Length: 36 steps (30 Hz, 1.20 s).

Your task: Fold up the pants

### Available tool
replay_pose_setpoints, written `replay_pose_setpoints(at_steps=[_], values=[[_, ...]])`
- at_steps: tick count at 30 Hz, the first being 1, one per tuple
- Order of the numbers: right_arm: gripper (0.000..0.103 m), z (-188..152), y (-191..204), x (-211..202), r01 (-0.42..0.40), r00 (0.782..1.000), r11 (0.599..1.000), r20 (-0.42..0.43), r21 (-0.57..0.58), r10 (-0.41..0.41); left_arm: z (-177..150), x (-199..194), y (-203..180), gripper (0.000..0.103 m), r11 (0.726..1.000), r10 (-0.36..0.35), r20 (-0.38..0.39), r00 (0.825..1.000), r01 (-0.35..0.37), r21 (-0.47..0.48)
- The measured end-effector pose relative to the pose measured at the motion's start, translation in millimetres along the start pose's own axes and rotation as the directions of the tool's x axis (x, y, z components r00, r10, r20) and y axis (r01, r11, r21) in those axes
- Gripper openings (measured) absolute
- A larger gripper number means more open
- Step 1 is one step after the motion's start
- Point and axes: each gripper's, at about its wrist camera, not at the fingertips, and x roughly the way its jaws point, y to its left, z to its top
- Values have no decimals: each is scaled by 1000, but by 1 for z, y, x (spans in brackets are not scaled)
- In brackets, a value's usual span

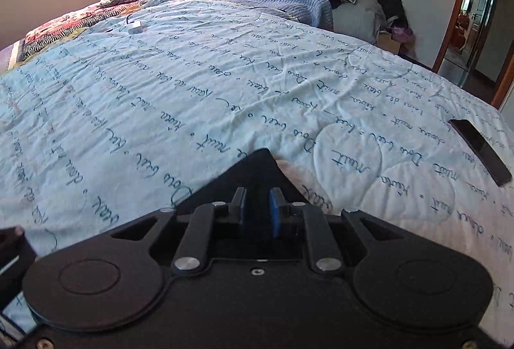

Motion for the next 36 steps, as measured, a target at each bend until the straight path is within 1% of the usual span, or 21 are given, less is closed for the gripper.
replay_pose_setpoints(at_steps=[3, 5, 6, 7, 9, 10, 11, 13, 16, 17, 19, 20, 22, 24, 26, 28, 32, 36], values=[[14, -19, -10, 15, 24, 997, 1000, -70, 7, -24, -3, 8, -2, 96, 1000, 16, -4, 1000, -16, 11], [14, -26, -20, 19, 7, 999, 997, -55, 71, -3, -2, 5, -3, 92, 1000, 19, -11, 1000, -19, 2], [14, -25, -24, 14, 11, 999, 993, -48, 115, -5, -2, 1, -3, 88, 1000, 15, -13, 1000, -15, -5], [15, -24, -23, 7, 36, 999, 992, -30, 122, -32, -2, -5, 0, 86, 1000, 8, -9, 1000, -8, -12], [16, -28, -18, -15, 88, 996, 992, 14, 90, -90, -5, -14, 5, 86, 999, 4, -1, 1000, -4, -33], [16, -32, -17, -26, 106, 994, 991, 26, 83, -108, -7, -16, 7, 86, 999, -1, -1, 1000, 1, -43], [18, -38, -16, -35, 114, 993, 990, 34, 82, -117, -8, -16, 10, 87, 999, -8, -6, 1000, 8, -46], [20, -56, -16, -53, 114, 993, 990, 24, 88, -117, -9, -13, 10, 88, 1000, -7, -20, 1000, 6, -31], [21, -90, -14, -69, 149, 989, 985, -28, 89, -147, -12, -9, 1, 89, 999, 28, -20, 999, -28, 18], [22, -99, -14, -74, 157, 988, 983, -21, 91, -156, -13, -8, -2, 90, 999, 36, -19, 999, -35, 27], [25, -113, -17, -88, 172, 985, 975, -2, 139, -173, -12, -7, -5, 91, 998, 49, -24, 999, -48, 29], [26, -114, -17, -94, 183, 983, 970, -1, 159, -185, -12, -7, -6, 92, 998, 54, -25, 998, -53, 24], [30, -117, -13, -106, 218, 975, 962, 15, 165, -224, -11, -6, -6, 93, 998, 61, -33, 998, -61, 10], [46, -122, -8, -106, 238, 970, 961, 17, 144, -243, -9, -5, -6, 95, 998, 69, -42, 997, -69, -8], [46, -130, -6, -99, 250, 967, 959, 11, 131, -254, -8, -5, -7, 95, 997, 77, -49, 996, -78, -21], [47, -135, -5, -96, 257, 964, 956, 33, 143, -265, -8, -6, -10, 97, 995, 95, -53, 994, -97, -26], [47, -143, -4, -98, 267, 956, 944, 69, 195, -285, -8, -4, -14, 100, 989, 141, -51, 989, -143, -38], [49, -148, 5, -103, 295, 947, 937, 71, 187, -313, -11, -5, -21, 100, 984, 172, -36, 984, -174, -44]])
